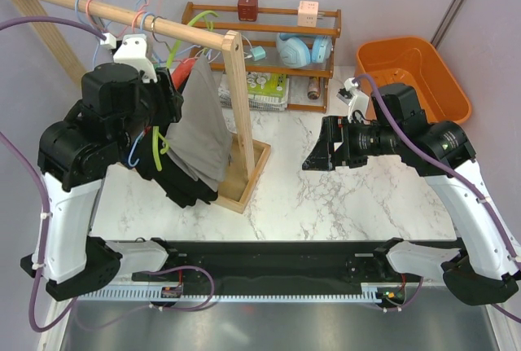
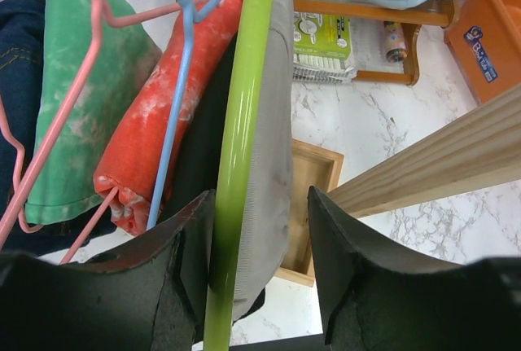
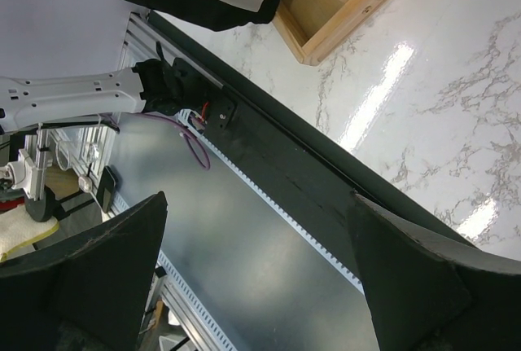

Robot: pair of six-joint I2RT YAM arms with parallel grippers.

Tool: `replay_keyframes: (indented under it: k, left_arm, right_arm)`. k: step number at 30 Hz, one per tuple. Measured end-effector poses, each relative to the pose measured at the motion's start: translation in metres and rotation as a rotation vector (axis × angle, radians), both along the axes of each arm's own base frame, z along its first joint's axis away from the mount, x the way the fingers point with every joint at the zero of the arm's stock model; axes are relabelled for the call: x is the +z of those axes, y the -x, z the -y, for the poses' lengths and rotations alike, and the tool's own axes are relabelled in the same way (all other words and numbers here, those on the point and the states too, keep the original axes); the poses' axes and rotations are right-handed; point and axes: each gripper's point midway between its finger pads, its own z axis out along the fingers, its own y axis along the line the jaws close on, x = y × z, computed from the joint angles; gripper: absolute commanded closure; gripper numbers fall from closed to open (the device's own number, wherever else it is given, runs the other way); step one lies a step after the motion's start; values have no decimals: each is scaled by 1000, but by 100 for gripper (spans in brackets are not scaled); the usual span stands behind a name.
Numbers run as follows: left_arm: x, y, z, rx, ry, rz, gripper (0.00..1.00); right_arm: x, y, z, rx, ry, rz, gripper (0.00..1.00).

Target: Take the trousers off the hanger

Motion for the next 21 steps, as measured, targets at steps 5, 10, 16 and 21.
replay_keyframes:
  k: [5,10,16,21]
  left_arm:
    - [-2,-4,3,-4,-6,-3,52]
    - [-4,-12,3,8,-8,-1,64]
    - [-3,-18,2,21,-1,10,77]
    - [-3,-20,3,13,-13,20,98]
  right_arm:
    - [0,0,0,-2,-2,-3,2]
    - [0,0,0,-6,-4,-8,2]
    - [1,1,0,-9,-7,-11,2]
    - [4,1,0,-11,-16,-2,2]
